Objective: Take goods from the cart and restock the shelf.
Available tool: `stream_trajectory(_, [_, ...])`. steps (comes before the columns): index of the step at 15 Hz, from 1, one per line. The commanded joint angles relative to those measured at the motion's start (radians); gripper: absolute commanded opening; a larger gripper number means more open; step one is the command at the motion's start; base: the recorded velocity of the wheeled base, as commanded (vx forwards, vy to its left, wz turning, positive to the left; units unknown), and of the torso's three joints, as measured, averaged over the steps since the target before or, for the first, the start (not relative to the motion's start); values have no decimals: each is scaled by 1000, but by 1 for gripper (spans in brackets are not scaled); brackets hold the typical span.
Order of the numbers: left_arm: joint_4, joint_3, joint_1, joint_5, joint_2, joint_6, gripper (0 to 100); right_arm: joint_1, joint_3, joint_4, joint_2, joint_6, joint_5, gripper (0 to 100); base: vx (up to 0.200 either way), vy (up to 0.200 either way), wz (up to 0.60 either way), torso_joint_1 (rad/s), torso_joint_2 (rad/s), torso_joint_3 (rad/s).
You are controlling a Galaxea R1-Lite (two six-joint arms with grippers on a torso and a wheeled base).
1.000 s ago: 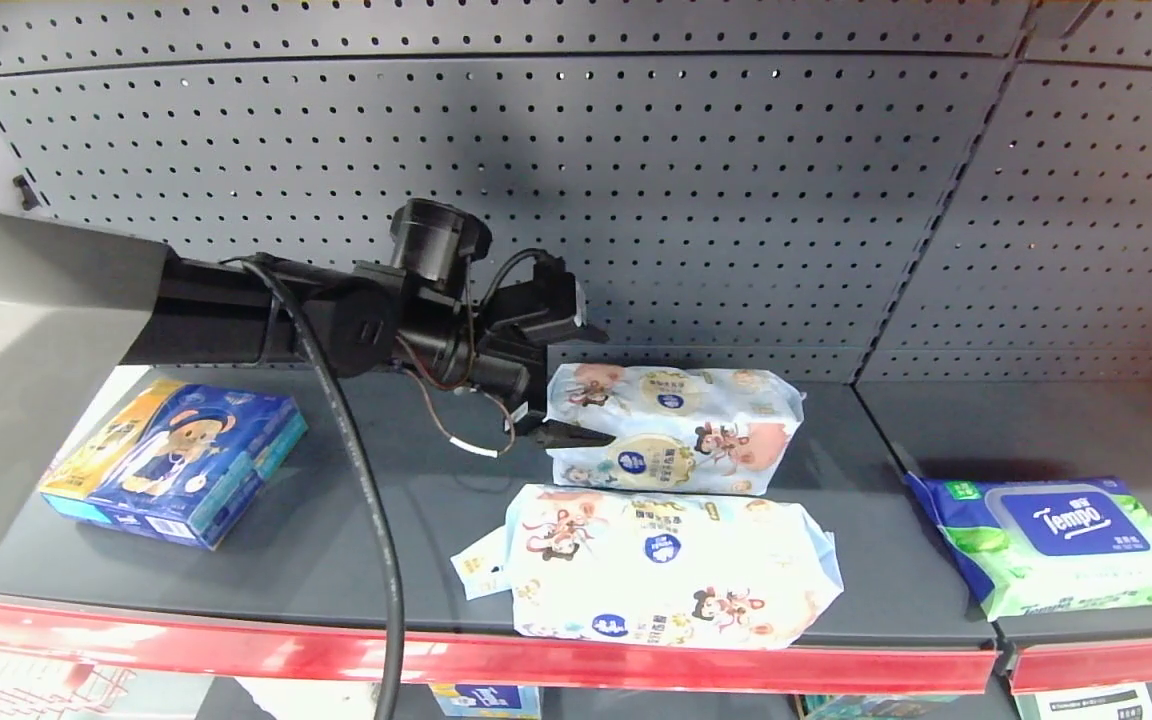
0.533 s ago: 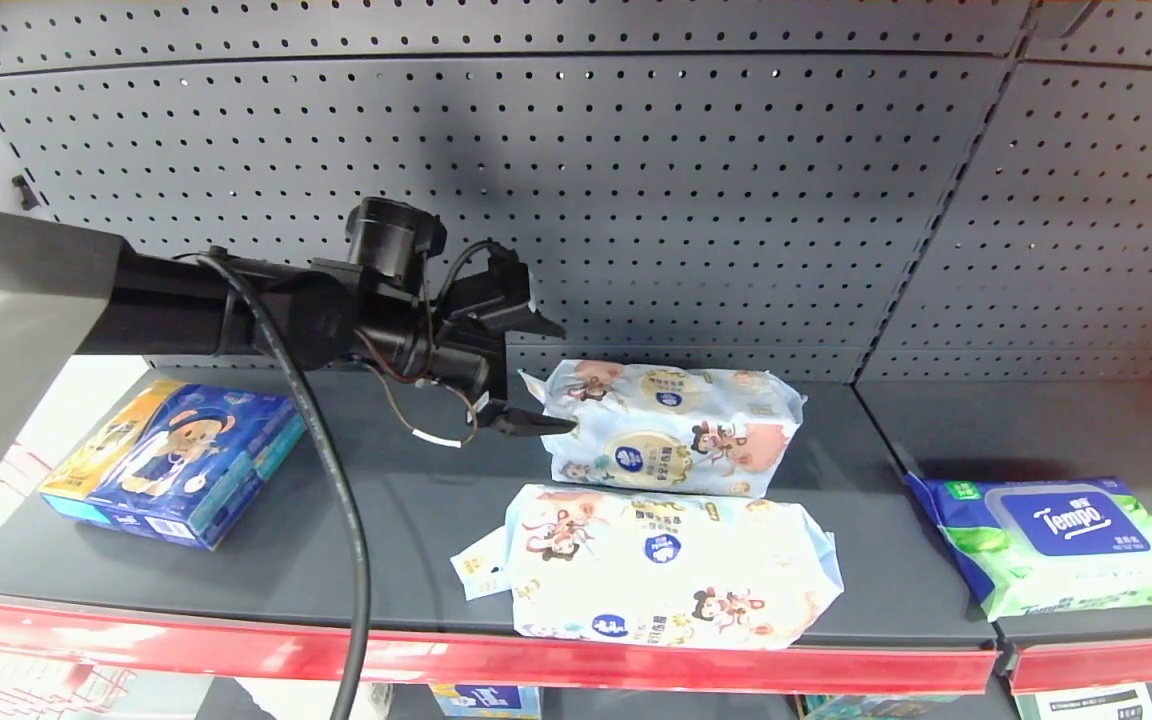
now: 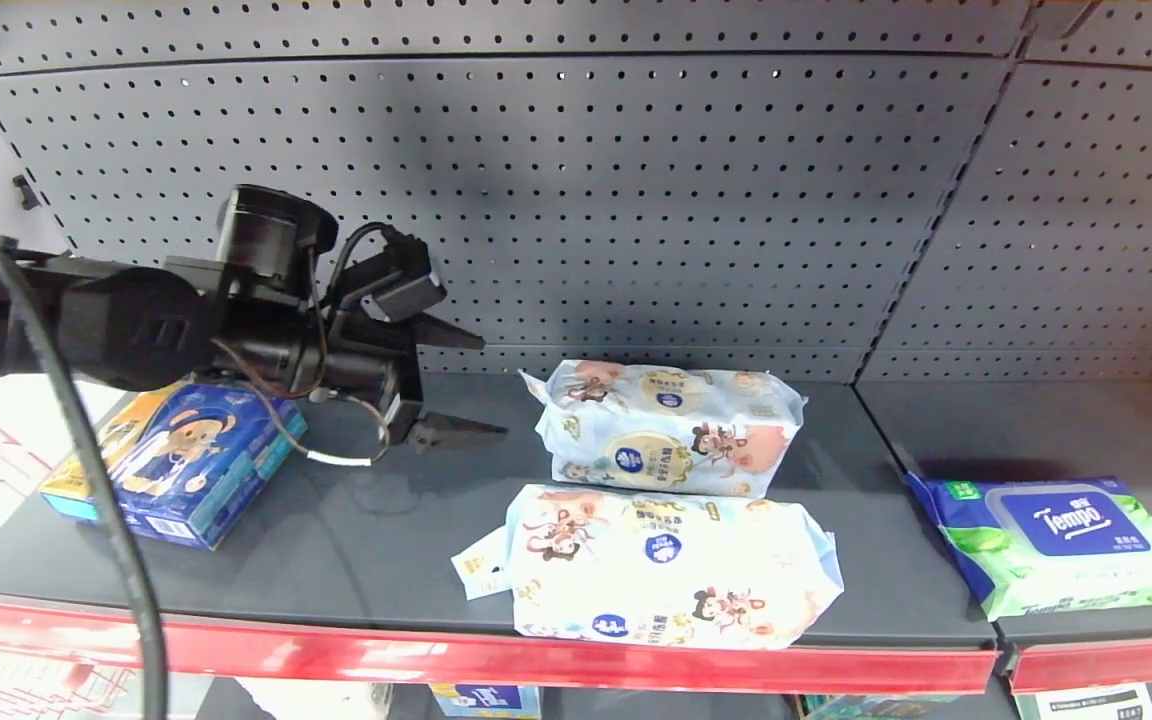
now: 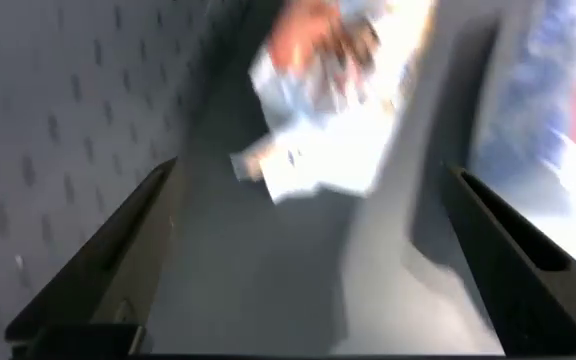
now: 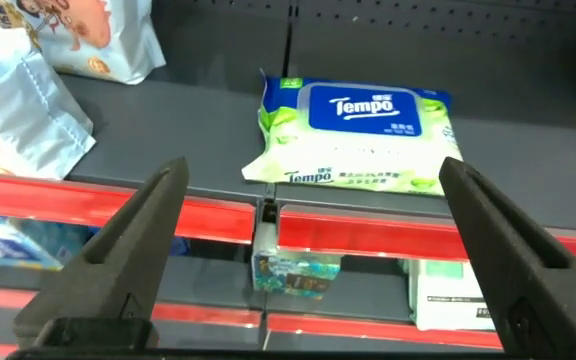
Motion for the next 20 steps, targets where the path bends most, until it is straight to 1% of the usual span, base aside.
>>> stream_trajectory(1, [-1,164,63,4,-195,-68,100,78,-165,-35,349,-5,10,100,0,0,0,0,0,0])
stream_trajectory(2, [-1,206,81,10,-249,-117,100,105,-201,-93,457,-4,10,100,0,0,0,0,0,0])
stream_trajectory(3, [-1,241,97,15,-299,-171,100,112,-221,-174,555,-4,10,100,0,0,0,0,0,0])
stream_trajectory(4, [-1,296,108,42,-387,-260,100,119,-236,-314,702,-5,12,100,0,0,0,0,0,0])
stream_trajectory(5, [1,334,108,88,-453,-327,100,150,-248,-380,780,-4,13,100,0,0,0,0,0,0])
stream_trajectory(6, [1,379,97,133,-522,-424,100,199,-273,-412,849,1,7,100,0,0,0,0,0,0])
stream_trajectory(7, [1,420,80,151,-583,-507,100,230,-305,-411,906,1,7,100,0,0,0,0,0,0])
stream_trajectory(8, [1,448,77,161,-632,-553,100,257,-336,-415,963,1,9,100,0,0,0,0,0,0])
stream_trajectory(9, [1,480,77,182,-677,-576,100,303,-380,-417,1021,6,7,100,0,0,0,0,0,0])
stream_trajectory(10, [1,514,78,214,-712,-585,100,331,-420,-417,1075,16,6,100,0,0,0,0,0,0])
stream_trajectory(11, [1,523,78,225,-723,-588,100,339,-429,-417,1089,19,4,100,0,0,0,0,0,0])
stream_trajectory(12, [1,574,78,269,-775,-612,100,365,-472,-417,1150,24,-7,100,0,0,0,0,0,0])
stream_trajectory(13, [1,594,78,274,-796,-626,100,368,-484,-417,1171,24,-25,100,0,0,0,0,0,0])
stream_trajectory(15, [1,610,78,274,-813,-631,100,365,-486,-415,1196,24,-51,100,0,0,0,0,0,0])
stream_trajectory(18, [-1,606,78,274,-818,-631,100,357,-506,-412,1228,26,-105,100,0,0,0,0,0,0])
stream_trajectory(20, [-1,603,80,276,-818,-632,100,349,-506,-407,1230,24,-120,100,0,0,0,0,0,0])
